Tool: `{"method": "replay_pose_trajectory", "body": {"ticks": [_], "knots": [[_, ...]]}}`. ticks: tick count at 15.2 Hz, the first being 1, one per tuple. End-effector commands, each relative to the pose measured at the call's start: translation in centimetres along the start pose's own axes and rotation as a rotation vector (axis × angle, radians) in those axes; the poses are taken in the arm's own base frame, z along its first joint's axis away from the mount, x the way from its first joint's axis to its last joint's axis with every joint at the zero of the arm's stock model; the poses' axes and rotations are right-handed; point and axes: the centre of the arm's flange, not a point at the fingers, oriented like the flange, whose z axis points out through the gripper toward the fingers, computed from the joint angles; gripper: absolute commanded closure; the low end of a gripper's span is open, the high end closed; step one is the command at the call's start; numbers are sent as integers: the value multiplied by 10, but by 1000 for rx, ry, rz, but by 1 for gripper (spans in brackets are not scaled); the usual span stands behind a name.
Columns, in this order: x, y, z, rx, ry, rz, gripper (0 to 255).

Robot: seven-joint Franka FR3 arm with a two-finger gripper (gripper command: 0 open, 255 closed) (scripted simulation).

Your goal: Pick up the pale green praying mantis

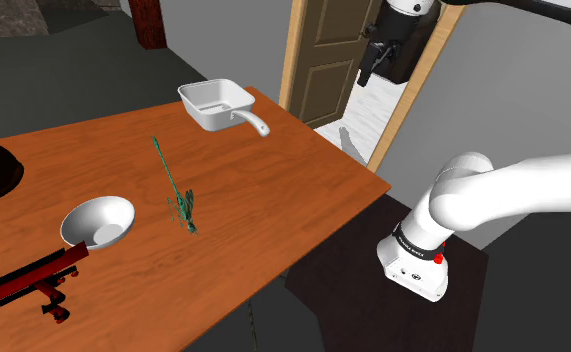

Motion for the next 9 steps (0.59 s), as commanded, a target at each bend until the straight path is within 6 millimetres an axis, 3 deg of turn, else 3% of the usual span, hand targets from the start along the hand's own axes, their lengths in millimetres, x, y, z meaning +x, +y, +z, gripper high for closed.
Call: {"method": "replay_pose_trajectory", "body": {"ticks": [1,9], "knots": [[0,0,0,0,0,0,0],[28,-83,53,21,14,11,0]]}}
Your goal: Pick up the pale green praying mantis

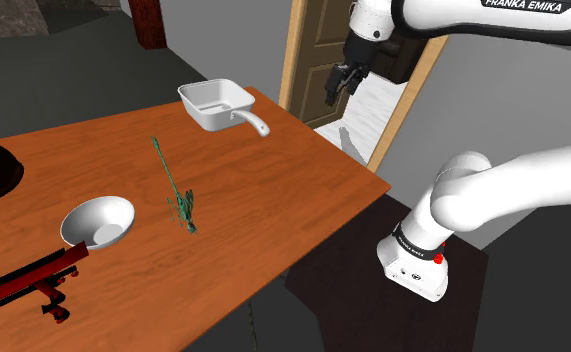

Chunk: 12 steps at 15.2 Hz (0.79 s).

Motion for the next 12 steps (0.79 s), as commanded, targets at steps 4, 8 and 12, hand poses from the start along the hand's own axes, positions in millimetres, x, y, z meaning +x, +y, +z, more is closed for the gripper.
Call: {"method": "replay_pose_trajectory", "body": {"ticks": [4,8,12], "knots": [[17,-52,34,14,10,8,0],[32,-93,61,24,17,14,0],[47,-135,86,35,24,20,0]]}}
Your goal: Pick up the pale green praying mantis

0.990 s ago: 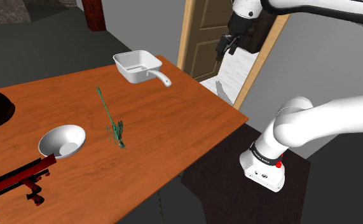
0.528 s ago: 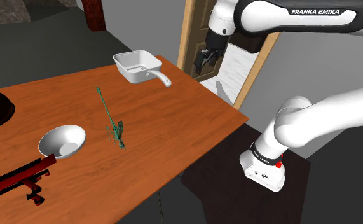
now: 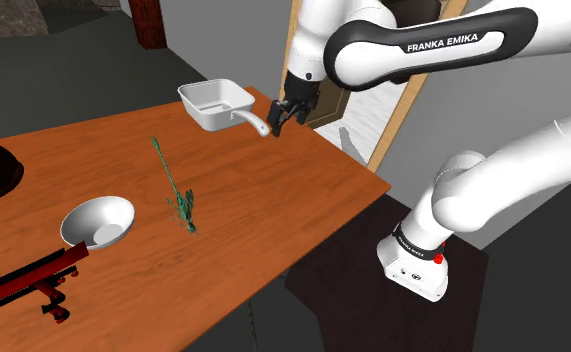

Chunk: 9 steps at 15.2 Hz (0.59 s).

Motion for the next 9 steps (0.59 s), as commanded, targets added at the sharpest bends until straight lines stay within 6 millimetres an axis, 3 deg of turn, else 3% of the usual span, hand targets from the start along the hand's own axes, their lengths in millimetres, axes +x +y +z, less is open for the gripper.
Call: {"method": "replay_pose_trajectory", "body": {"ticks": [1,9], "knots": [[8,-21,16,7,4,4,0],[36,-104,69,28,18,15,0]]}}
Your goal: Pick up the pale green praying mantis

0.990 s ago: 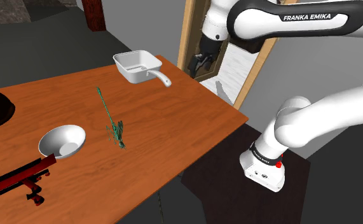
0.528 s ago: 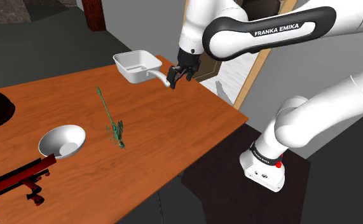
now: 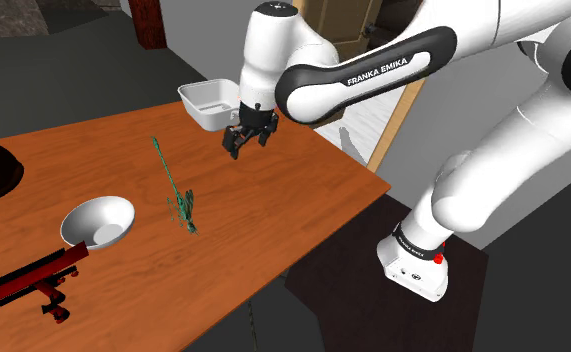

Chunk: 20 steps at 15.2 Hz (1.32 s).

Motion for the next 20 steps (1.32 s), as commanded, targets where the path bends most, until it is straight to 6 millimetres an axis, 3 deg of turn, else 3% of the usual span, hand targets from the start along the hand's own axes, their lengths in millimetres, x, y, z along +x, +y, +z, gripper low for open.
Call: {"method": "replay_pose_trajectory", "body": {"ticks": [1,15,20], "knots": [[7,-22,13,7,4,4,0],[58,-168,104,43,28,24,0],[55,-171,126,44,28,24,0]]}}
